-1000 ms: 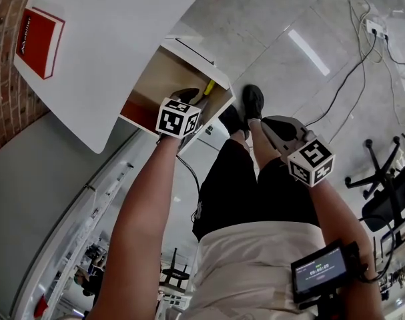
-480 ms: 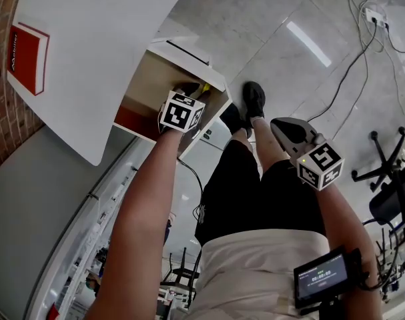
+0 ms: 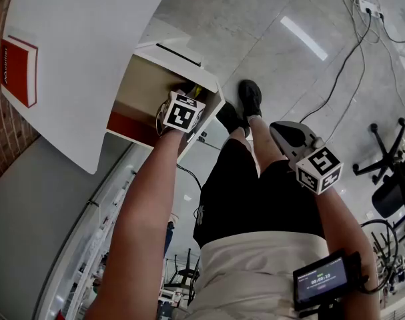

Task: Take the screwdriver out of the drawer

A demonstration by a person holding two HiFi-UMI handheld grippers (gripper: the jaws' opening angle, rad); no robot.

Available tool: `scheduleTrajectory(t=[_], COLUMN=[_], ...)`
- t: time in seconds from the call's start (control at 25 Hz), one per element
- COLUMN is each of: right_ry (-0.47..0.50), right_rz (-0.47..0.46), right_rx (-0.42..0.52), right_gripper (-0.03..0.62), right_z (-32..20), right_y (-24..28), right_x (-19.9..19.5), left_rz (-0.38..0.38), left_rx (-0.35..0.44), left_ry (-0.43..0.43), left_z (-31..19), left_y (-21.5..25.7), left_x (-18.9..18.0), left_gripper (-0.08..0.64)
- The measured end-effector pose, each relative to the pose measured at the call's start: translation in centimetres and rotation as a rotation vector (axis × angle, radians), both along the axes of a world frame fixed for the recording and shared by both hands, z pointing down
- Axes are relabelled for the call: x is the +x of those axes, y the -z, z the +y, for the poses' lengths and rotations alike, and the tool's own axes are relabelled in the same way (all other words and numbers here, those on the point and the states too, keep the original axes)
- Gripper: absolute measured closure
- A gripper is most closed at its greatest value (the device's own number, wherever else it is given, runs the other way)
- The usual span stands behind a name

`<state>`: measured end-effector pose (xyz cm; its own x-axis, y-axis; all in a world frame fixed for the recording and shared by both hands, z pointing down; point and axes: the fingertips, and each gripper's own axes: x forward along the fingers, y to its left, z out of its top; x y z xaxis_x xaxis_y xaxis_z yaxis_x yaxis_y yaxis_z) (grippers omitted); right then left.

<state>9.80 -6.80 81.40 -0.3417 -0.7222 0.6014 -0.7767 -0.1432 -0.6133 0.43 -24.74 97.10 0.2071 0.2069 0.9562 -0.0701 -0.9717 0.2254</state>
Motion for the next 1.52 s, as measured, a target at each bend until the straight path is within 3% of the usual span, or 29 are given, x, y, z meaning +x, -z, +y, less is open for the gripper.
scheduleTrajectory(t=[0.6, 0.96, 1.52], right_ry=[-0.023, 0.002, 0.085], right_rz=[0.008, 0.003, -0.013], right_rx=[-0.019, -0.015, 0.025], right_gripper=[0.586, 0.586, 0.586], right_z=[0.2, -0.7, -3.4], right_y=[-0.4, -0.2, 0.8], right_x=[0.9, 0.7, -0.8], left_rz=[-0.034, -0.026, 0.001], left_rx=[-0.028, -0.030, 0.003], left_ry=[0.027, 0.043, 0.137], left_z=[0.4, -0.1, -0.8], left_y=[-1.0, -0.4, 2.7], left_x=[-0.3, -1.1, -3.2], left_gripper=[0.492, 0.495, 0.495])
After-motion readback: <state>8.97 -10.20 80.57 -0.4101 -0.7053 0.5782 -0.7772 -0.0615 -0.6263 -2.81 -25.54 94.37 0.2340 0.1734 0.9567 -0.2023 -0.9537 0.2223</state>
